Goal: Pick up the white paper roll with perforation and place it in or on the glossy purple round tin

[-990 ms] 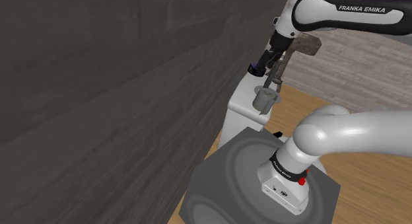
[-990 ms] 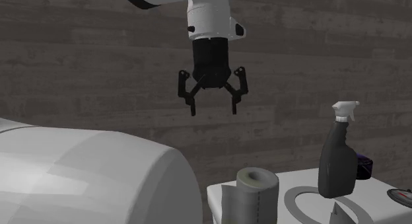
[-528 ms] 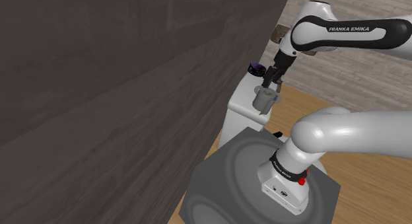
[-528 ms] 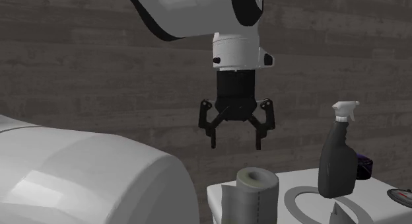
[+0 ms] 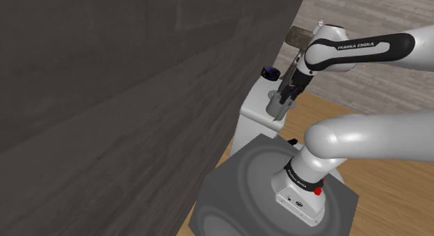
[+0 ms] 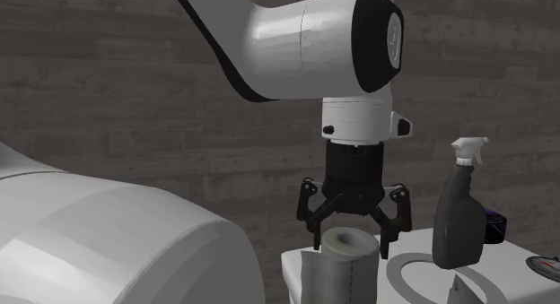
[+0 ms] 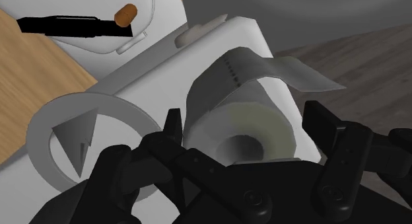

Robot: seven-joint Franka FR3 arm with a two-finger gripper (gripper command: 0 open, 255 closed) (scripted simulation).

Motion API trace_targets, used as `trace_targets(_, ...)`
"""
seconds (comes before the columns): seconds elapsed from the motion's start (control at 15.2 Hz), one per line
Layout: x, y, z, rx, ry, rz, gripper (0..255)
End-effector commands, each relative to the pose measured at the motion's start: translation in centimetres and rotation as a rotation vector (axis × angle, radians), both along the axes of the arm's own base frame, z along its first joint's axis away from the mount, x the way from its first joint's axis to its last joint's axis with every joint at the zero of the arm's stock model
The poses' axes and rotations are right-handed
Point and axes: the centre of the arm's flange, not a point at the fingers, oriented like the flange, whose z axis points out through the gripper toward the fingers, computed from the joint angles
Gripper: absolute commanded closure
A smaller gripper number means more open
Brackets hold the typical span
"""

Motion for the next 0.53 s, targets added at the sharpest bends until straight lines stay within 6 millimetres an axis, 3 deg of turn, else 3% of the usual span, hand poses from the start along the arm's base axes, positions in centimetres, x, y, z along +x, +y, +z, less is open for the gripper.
trace_targets(0.0,-0.1,-0.2,-1.1,0.000,0.000,-0.001,0)
trace_targets(0.26,-0.1,-0.2,-3.0,0.000,0.000,-0.001,0)
trace_targets(0.46,-0.1,-0.2,-3.0,0.000,0.000,-0.001,0)
